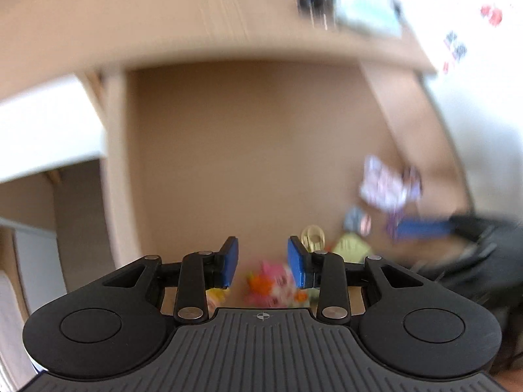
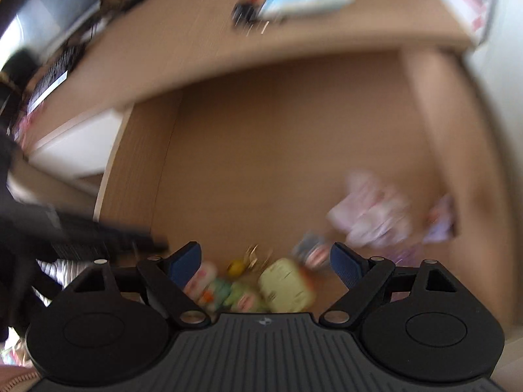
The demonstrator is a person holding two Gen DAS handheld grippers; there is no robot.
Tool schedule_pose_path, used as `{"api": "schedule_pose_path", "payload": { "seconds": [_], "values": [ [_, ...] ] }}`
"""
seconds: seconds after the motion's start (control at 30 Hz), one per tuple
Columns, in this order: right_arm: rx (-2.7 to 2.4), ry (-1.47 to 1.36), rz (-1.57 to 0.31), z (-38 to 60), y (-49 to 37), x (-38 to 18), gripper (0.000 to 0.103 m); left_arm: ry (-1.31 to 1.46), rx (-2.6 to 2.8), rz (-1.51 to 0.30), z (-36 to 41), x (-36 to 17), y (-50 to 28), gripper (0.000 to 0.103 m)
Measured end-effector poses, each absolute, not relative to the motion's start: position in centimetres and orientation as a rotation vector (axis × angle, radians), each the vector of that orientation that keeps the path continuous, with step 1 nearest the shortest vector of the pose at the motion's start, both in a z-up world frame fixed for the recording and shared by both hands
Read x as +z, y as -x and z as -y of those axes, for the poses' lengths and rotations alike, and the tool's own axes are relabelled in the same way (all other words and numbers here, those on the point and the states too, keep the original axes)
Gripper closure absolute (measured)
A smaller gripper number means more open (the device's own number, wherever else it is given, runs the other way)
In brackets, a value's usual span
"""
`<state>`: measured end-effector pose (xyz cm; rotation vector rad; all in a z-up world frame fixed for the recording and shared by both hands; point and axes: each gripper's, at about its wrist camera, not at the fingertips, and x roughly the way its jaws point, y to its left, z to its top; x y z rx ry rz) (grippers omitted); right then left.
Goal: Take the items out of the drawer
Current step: 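Place the blue tissue pack beside the doll and open the right gripper, then grasp the small yellow pig figure in the drawer with the left gripper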
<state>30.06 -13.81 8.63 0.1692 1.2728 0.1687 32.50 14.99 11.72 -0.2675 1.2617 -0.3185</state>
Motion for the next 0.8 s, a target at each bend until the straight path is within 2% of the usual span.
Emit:
{"api": "schedule_pose_path", "payload": {
  "seconds": [0.17, 0.33, 0.37, 0.4, 0.43, 0.47, 0.67, 0.8],
  "values": [
    [0.297, -0.157, -1.454, 9.0, -31.7, 5.3, 0.016, 0.270, -0.223, -1.064, -17.5, 15.8, -30.7, 0.067],
    [0.308, 0.009, -1.587, 4.5, -33.0, 1.7, 0.016, 0.328, -0.212, -1.002, -19.5, 16.9, -28.3, 0.067],
    [0.312, 0.039, -1.608, 4.0, -33.2, 1.3, 0.024, 0.327, -0.215, -1.000, -19.6, 16.9, -27.7, 0.067],
    [0.313, 0.073, -1.623, 3.8, -33.4, 1.1, 0.040, 0.323, -0.215, -0.998, -19.7, 17.1, -27.4, 0.067],
    [0.313, 0.099, -1.638, 3.7, -33.6, 1.0, 0.049, 0.323, -0.217, -0.997, -19.9, 17.0, -27.1, 0.067],
    [0.316, 0.100, -1.645, 3.9, -33.8, 1.0, 0.051, 0.330, -0.219, -0.996, -20.1, 16.9, -26.7, 0.067],
    [0.192, 0.172, -1.503, 6.6, -37.4, 3.3, 0.052, 0.376, -0.214, -1.053, -20.0, 15.1, -26.8, 0.067],
    [0.082, 0.173, -1.417, 8.6, -39.4, 5.2, 0.052, 0.279, -0.300, -1.145, -17.7, 13.6, -27.4, 0.067]
  ]
}}
